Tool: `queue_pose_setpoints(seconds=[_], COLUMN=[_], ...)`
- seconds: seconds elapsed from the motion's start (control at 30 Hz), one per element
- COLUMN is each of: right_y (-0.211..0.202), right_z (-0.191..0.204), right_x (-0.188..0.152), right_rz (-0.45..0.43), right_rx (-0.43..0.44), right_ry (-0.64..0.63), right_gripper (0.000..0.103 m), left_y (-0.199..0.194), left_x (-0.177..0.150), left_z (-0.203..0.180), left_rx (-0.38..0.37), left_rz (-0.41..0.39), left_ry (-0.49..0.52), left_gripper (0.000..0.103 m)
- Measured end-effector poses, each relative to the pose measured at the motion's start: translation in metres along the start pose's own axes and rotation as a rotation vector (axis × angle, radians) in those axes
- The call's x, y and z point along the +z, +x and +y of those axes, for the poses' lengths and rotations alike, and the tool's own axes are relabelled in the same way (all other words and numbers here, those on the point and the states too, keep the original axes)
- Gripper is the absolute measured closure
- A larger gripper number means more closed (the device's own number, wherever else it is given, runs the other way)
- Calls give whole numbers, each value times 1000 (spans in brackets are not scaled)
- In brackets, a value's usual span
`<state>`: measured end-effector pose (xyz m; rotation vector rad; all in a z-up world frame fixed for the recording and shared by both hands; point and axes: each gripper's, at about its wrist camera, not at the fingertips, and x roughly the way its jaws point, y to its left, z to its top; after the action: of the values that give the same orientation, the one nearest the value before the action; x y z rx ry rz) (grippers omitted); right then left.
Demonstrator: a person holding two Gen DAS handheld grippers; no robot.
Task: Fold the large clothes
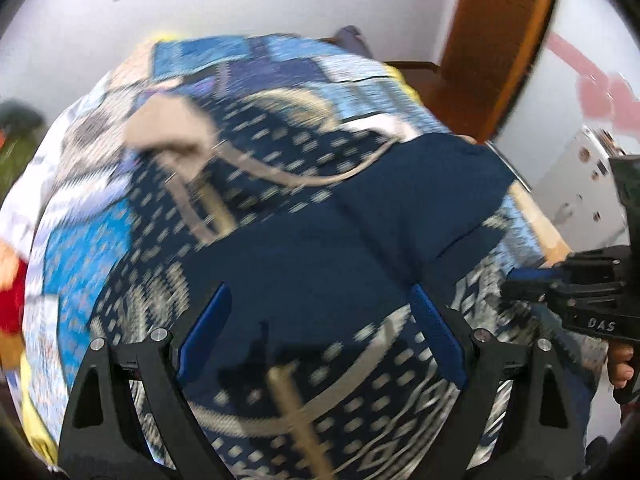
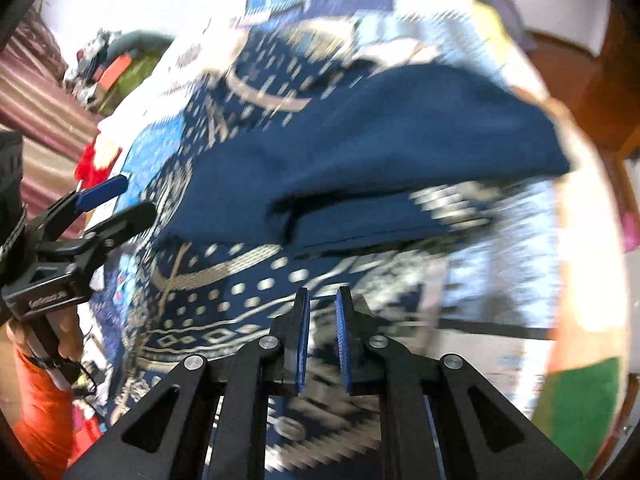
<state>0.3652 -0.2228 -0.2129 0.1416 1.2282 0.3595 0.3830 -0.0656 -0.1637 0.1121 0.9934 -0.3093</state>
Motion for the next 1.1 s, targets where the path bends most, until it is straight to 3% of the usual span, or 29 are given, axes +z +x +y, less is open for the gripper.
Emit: queue_pose_setpoints(seconds=[0.2, 0.3, 0.47, 0.53, 0.6, 0.63, 0.67, 0.7, 0.73, 0.87, 1.1], right_y=[-60, -76, -84, -81, -77, -76, -75, -73, -71, -65, -67], right_z=[-77, -113, -155, -163, -170, -172, -173, -173, -172, -162, -122], right_x=[-8, -16, -27, -32, -36, -38, -39, -39, -40, -35, -8], right_rz=[-162, -196, -198, -186, -177, -175, -172, -170, -167, -158, -197], right_rx=[-136, -202, -223, -213, -211, -210, -209, -210, -211, -238, -245], right_ry=[134, 194, 278, 300, 316, 318, 319, 317, 312, 272, 155], right_gripper=[94, 94, 94, 94, 94, 94, 94, 94, 94, 94, 94], left_y=[31, 57, 106, 125, 137, 140, 139, 135, 132, 95, 2], left_x=[48, 64, 76, 77, 78, 79, 81, 83, 87, 105, 124], left_z=[-84, -125, -178, -191, -198, -200, -199, -197, -194, -164, -74], left_rx=[-62, -80, -79, -46, 5, 15, 9, 11, 25, -13, 38], left_rz=[9, 35, 99, 118, 122, 114, 99, 82, 72, -19, -221], left_ry=[175, 255, 349, 386, 410, 420, 421, 409, 391, 286, 140], left_gripper=[12, 12, 13, 24, 43, 48, 61, 83, 91, 93, 93])
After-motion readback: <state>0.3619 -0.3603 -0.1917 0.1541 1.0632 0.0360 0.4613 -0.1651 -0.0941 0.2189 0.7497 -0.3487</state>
